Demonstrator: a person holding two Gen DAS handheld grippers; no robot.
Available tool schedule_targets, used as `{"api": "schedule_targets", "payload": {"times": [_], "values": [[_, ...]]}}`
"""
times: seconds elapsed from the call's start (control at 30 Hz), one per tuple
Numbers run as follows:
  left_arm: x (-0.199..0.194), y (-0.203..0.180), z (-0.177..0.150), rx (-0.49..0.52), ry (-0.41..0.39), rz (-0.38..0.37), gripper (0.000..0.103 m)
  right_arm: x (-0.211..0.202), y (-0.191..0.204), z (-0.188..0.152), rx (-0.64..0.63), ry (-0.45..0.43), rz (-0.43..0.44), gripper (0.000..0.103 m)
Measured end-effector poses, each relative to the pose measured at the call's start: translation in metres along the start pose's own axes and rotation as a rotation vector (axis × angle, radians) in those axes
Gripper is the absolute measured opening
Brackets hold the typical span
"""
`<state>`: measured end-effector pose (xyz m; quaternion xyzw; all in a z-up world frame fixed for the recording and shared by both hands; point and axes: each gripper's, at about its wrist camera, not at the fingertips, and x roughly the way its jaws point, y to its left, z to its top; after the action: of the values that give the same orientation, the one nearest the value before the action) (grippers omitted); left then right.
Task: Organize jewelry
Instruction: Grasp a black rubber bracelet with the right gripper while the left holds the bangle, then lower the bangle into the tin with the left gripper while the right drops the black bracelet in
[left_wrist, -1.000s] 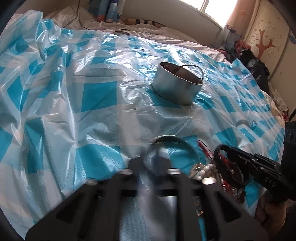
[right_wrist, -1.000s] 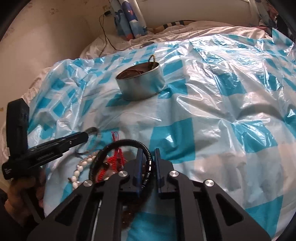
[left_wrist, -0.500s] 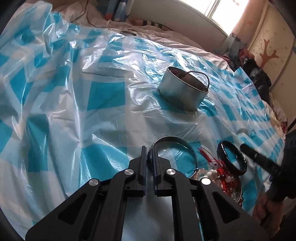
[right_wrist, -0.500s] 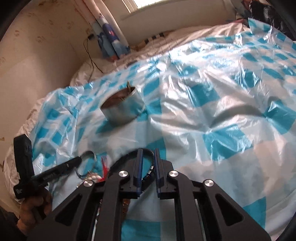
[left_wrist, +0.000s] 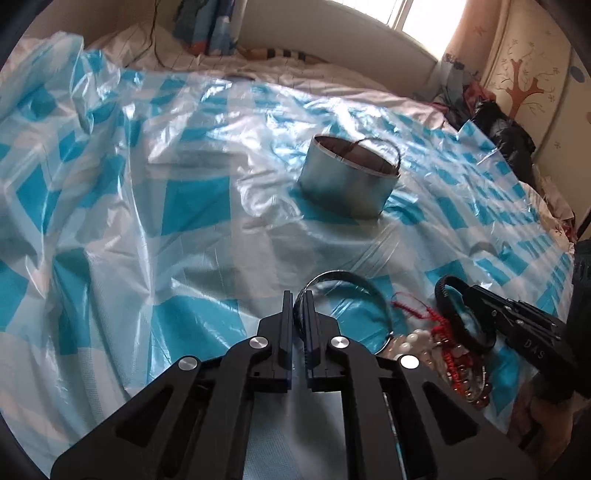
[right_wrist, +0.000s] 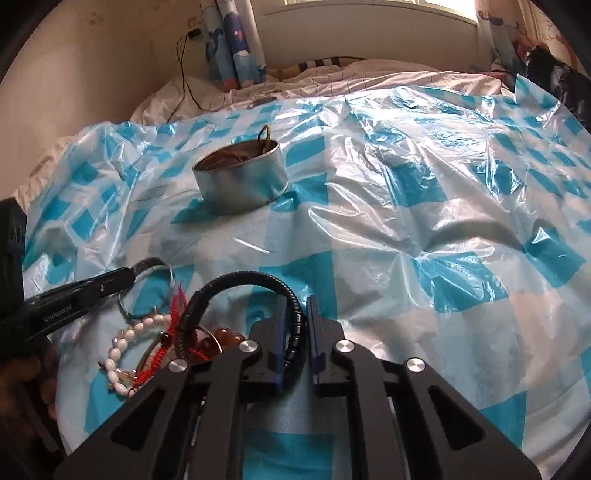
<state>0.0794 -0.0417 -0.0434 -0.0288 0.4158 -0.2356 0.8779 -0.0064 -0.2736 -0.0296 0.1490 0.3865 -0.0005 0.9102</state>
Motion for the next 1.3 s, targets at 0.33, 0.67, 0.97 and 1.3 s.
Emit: {"api": "schedule_targets", "payload": {"times": [0.33, 0.67, 0.97, 1.3], "values": [[-0.013, 0.002, 0.005, -0.027, -0.058, -0.022, 0.004, -0.008, -0.04, 0.005, 0.258, -0.045, 0.208, 0.011], [-0.026, 0.0, 0.011, -0.034, -0.132, -0.022, 0.004, -0.014, -0.027, 0.01, 0.195, -0.077, 0.188, 0.011], [0.005, 0.009, 0.007, -0.079, -0.012, 0.008, 0.006, 0.005, -0.019, 0.007, 0.141, 0.004, 0.096, 0.048], [0.016, 0.001, 0.001, -0.027, 0.041, 0.025, 0.004, 0.015, 0.014, -0.002, -0.064, 0.046, -0.033, 0.016]]}}
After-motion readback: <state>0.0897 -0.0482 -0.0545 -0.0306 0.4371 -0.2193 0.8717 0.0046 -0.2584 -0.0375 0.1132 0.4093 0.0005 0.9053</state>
